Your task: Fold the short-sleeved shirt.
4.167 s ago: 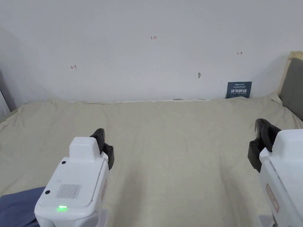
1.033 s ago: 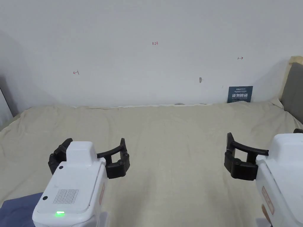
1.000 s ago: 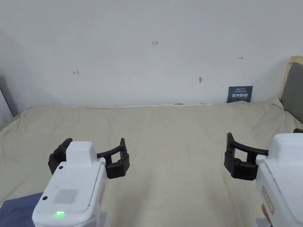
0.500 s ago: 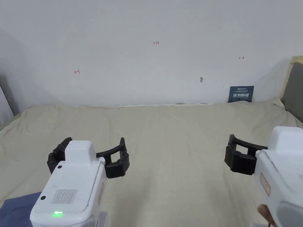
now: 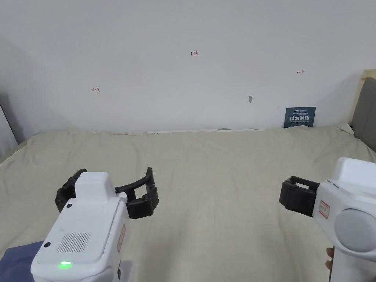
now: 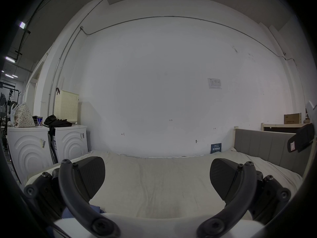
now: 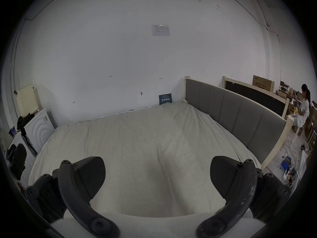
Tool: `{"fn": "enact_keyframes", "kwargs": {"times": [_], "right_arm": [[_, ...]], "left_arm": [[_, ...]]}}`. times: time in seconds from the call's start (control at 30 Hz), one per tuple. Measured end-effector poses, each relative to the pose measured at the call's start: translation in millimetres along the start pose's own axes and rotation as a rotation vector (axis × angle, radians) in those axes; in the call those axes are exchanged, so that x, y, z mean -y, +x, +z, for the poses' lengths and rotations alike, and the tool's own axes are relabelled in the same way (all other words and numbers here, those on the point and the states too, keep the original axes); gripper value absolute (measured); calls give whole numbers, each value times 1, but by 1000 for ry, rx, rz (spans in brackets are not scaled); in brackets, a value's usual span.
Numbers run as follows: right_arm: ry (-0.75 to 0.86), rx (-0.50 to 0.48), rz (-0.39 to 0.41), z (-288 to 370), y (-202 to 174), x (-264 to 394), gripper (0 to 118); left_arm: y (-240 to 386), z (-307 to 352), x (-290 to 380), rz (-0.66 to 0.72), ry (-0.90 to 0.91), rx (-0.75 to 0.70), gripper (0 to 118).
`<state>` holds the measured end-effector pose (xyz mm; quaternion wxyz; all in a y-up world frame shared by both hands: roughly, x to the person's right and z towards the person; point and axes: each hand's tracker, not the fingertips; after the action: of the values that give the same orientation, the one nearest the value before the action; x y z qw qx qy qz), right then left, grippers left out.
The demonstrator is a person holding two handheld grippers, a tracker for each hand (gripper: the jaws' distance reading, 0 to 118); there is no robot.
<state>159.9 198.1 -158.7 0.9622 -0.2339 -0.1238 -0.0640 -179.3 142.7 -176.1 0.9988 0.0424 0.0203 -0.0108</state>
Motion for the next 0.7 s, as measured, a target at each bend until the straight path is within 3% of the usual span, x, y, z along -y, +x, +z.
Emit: {"fn": "enact_keyframes", "kwargs": {"times": [0.1, 0.37, 0.7], "right_arm": [[-3, -65, 33, -3, 2, 0, 118], [-3, -40, 27, -7, 0, 1, 118], [326, -184, 79, 1, 2, 13, 118]], "left_arm": [[-1, 0, 0, -4, 1, -2, 118], [-2, 0, -1, -9, 3, -1, 118], [-3, -3, 1, -13, 8, -3, 118]]}}
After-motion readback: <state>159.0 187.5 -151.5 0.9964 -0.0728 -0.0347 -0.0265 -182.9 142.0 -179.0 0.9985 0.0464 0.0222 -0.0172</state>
